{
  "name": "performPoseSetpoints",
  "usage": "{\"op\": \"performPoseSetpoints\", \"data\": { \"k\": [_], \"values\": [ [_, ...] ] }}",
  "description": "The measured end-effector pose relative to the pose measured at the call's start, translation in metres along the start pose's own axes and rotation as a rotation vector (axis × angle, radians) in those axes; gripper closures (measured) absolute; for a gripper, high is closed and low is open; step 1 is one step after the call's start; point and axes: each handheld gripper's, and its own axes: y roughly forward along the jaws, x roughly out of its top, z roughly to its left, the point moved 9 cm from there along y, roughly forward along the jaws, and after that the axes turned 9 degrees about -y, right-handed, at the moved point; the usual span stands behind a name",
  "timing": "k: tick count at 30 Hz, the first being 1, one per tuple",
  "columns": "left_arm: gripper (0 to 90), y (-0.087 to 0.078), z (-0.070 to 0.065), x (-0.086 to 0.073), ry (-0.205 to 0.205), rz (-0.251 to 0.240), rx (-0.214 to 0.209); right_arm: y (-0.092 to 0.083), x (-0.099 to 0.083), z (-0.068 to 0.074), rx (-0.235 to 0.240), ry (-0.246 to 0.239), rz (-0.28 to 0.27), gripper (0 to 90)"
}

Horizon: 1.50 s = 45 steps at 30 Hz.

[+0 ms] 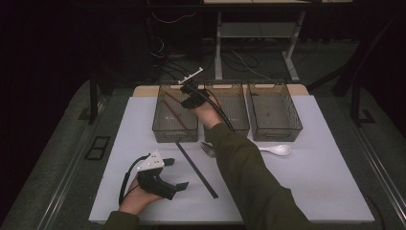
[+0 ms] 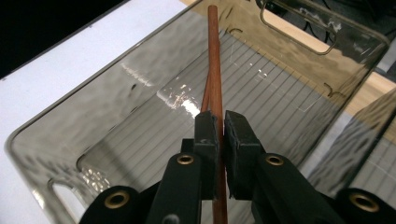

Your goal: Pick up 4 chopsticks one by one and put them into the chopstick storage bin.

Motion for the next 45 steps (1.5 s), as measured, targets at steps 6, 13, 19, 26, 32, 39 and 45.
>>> {"op": "performPoseSetpoints", "data": {
  "k": [6,13,19,26,32,39,45],
  "values": [
    [0.0,0.0,-0.001,0.001,-0.002,-0.002,-0.005,0.016,0.004,0.001,-0.022,0.01,0.027,83.5],
    [0.0,0.0,-0.001,0.001,0.0,-0.004,-0.009,0.022,0.009,0.002,-0.045,0.038,0.007,70.7],
    [0.0,0.001,-0.001,0.001,0.0,-0.002,-0.008,0.015,0.01,0.004,-0.006,0.018,-0.007,57.5],
    [0.0,0.001,-0.001,0.001,0.005,0.002,-0.004,0.004,0.006,0.009,0.043,-0.005,-0.037,47.0],
    [0.0,0.001,0.0,0.0,0.008,0.008,-0.001,-0.012,-0.003,0.012,0.095,-0.013,-0.058,40.4],
    [0.0,0.002,-0.001,0.0,-0.003,0.005,0.0,-0.041,-0.02,0.008,0.108,-0.025,-0.103,32.7],
    [0.0,0.001,0.0,-0.001,0.004,0.01,0.011,-0.07,-0.034,0.003,0.164,-0.012,-0.179,24.8]
  ]
}}
